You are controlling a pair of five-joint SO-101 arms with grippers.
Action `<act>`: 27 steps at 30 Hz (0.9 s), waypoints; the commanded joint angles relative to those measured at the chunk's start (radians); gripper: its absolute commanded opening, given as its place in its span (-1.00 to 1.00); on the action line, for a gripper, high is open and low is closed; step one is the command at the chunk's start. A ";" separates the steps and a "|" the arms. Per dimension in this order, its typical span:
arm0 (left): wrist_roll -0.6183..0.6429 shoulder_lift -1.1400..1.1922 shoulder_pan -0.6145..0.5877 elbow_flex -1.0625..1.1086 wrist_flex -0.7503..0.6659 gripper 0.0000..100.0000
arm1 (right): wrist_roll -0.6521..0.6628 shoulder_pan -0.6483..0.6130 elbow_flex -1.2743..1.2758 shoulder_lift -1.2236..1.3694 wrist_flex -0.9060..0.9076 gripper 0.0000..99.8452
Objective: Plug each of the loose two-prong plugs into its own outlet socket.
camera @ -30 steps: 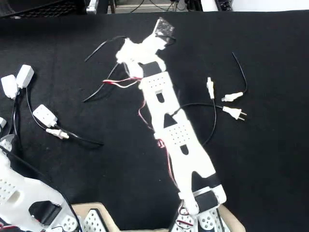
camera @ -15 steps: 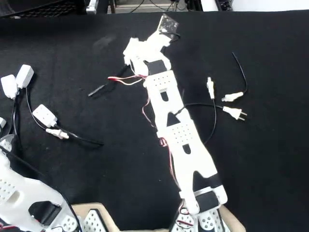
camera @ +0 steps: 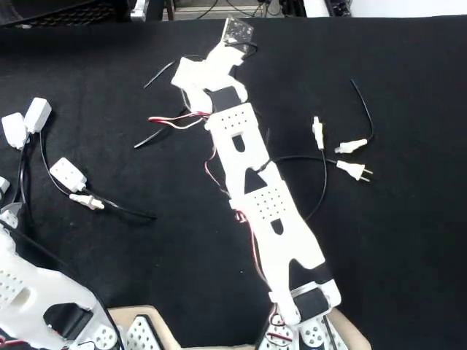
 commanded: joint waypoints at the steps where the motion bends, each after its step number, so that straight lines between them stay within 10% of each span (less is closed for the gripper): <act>1: -0.005 -0.008 -0.005 -0.030 -0.021 0.32 | 0.014 -0.040 -0.051 -0.125 0.064 -0.55; 14: -0.005 -0.008 -0.001 -0.036 -0.069 0.32 | 0.313 -0.092 -0.050 -0.490 0.350 -0.56; 27: -0.063 -0.011 0.053 -0.016 -0.066 0.32 | 0.652 0.138 -0.051 -0.806 0.689 -0.56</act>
